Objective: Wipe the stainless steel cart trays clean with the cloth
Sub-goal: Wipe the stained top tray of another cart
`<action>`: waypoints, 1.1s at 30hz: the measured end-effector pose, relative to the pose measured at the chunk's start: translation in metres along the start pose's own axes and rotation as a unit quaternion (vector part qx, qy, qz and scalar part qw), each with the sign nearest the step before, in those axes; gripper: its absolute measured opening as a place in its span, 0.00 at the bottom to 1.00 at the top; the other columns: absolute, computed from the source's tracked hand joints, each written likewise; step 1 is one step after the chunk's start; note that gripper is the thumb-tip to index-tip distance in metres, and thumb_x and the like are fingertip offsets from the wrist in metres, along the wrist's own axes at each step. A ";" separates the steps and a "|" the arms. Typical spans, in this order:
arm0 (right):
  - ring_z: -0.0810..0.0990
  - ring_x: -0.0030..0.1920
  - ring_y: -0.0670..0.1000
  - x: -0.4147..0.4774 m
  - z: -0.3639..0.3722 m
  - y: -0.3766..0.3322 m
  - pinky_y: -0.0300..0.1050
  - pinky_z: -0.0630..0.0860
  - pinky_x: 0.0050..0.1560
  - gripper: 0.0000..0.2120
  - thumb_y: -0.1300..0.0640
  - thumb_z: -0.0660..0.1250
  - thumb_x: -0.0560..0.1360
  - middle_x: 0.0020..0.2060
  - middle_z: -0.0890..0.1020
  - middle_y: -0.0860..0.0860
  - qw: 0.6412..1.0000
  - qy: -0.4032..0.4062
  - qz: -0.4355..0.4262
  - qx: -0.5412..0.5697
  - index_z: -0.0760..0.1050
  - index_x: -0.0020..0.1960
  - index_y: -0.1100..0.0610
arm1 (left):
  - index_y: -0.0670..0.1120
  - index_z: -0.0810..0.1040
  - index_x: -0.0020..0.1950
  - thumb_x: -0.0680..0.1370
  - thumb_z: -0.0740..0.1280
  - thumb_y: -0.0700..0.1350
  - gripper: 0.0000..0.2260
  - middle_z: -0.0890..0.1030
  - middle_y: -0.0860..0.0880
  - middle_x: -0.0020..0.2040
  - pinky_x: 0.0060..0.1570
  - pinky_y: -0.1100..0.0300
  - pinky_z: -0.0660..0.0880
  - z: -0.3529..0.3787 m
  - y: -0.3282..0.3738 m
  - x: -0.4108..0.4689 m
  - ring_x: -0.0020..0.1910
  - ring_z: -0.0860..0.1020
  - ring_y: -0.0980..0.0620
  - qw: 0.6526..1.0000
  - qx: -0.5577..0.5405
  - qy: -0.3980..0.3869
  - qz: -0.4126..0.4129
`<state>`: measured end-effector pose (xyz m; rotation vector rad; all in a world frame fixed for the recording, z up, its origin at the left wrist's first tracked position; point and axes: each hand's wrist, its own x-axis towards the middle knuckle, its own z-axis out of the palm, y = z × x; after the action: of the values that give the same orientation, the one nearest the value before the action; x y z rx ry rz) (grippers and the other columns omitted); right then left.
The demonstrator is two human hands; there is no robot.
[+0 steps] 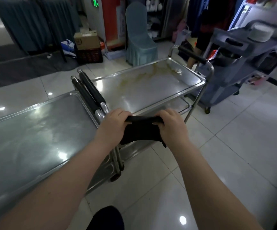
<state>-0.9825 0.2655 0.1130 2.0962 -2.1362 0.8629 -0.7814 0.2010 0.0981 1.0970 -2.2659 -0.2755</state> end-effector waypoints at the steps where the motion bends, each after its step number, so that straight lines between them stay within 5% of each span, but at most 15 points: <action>1: 0.74 0.47 0.57 0.013 0.005 0.008 0.49 0.69 0.47 0.04 0.61 0.67 0.75 0.44 0.79 0.55 1.000 -0.012 -0.007 0.001 0.79 0.49 0.61 | 0.39 0.82 0.51 0.74 0.70 0.34 0.07 0.81 0.41 0.45 0.49 0.45 0.75 0.004 -0.006 0.011 0.46 0.78 0.39 1.000 0.012 -0.003 -0.006; 10: 0.72 0.50 0.53 0.170 0.072 0.074 0.48 0.68 0.47 0.07 0.55 0.66 0.77 0.48 0.76 0.51 0.995 -0.092 -0.022 0.001 0.76 0.53 0.56 | 0.42 0.81 0.57 0.78 0.67 0.38 0.09 0.80 0.44 0.50 0.57 0.48 0.70 0.058 -0.089 0.150 0.54 0.75 0.43 0.996 0.018 -0.033 -0.076; 22: 0.73 0.54 0.55 0.366 0.176 0.125 0.52 0.71 0.54 0.09 0.61 0.63 0.77 0.53 0.76 0.53 0.978 -0.195 -0.079 0.001 0.75 0.56 0.56 | 0.42 0.81 0.56 0.78 0.66 0.39 0.08 0.79 0.43 0.52 0.52 0.53 0.71 0.106 -0.188 0.291 0.53 0.76 0.44 0.970 0.019 -0.059 -0.234; 28: 0.74 0.46 0.59 0.396 0.210 0.119 0.51 0.71 0.46 0.12 0.69 0.69 0.70 0.47 0.78 0.56 0.958 -0.153 -0.233 0.064 0.78 0.52 0.58 | 0.44 0.81 0.59 0.77 0.67 0.37 0.11 0.80 0.43 0.52 0.55 0.50 0.72 0.103 -0.204 0.277 0.53 0.76 0.41 0.942 0.096 0.033 -0.320; 33: 0.77 0.46 0.65 0.336 0.253 0.150 0.56 0.76 0.46 0.19 0.71 0.72 0.64 0.47 0.79 0.61 0.881 -0.281 -0.363 0.115 0.81 0.54 0.61 | 0.43 0.82 0.55 0.73 0.68 0.34 0.13 0.81 0.42 0.51 0.53 0.49 0.75 0.159 -0.169 0.190 0.52 0.78 0.39 0.890 0.100 -0.035 -0.443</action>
<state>-1.0637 -0.1513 -0.0235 3.2267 -1.1618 0.4501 -0.8591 -0.0635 -0.0197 2.2207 -1.7176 -0.4431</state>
